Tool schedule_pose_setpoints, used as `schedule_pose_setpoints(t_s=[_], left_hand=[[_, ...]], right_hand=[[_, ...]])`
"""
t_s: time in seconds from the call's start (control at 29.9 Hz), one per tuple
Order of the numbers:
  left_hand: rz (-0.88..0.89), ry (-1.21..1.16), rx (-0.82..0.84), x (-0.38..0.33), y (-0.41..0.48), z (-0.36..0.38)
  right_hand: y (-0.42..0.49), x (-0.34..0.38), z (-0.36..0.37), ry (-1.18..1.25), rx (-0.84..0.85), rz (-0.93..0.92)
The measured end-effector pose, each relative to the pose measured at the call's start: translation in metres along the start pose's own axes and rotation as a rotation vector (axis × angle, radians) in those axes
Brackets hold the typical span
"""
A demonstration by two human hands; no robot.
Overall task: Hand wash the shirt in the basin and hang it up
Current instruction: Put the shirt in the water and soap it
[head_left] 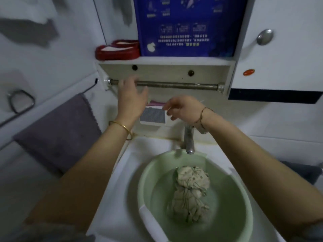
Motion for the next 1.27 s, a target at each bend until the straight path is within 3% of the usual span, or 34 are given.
schedule_pose_setpoints(t_s=[0.2,0.37,0.63,0.9,1.17,1.27], left_hand=[[0.141,0.299,-0.123,-0.014,0.058,-0.011],[0.192,0.582,-0.055,-0.011,0.079,-0.012],[0.239,0.641,-0.038,-0.002,0.085,-0.023],[0.308,0.667,-0.077,-0.001,0.079,-0.031],[0.439,0.590,-0.122,-0.009,0.040,-0.032],[0.476,0.543,-0.083,-0.024,0.020,-0.030]], right_hand=[[0.023,0.023,-0.014,-0.014,-0.075,-0.021],[0.028,0.020,-0.011,0.009,-0.090,-0.026],[0.036,0.028,-0.011,0.121,-0.093,-0.022],[0.053,0.048,-0.007,0.507,-0.040,0.092],[0.064,0.066,-0.003,1.147,0.145,0.181],[0.060,0.066,0.000,1.228,0.086,0.182]])
Point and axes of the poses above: each hand's wrist, its own y-axis towards the middle knuckle, its own z-axis out of the palm, x = y × z, the point moved 1 cm from there along y, towards the middle knuckle, and after that the axes turned 5 degrees about z, right-handed, at the moved point
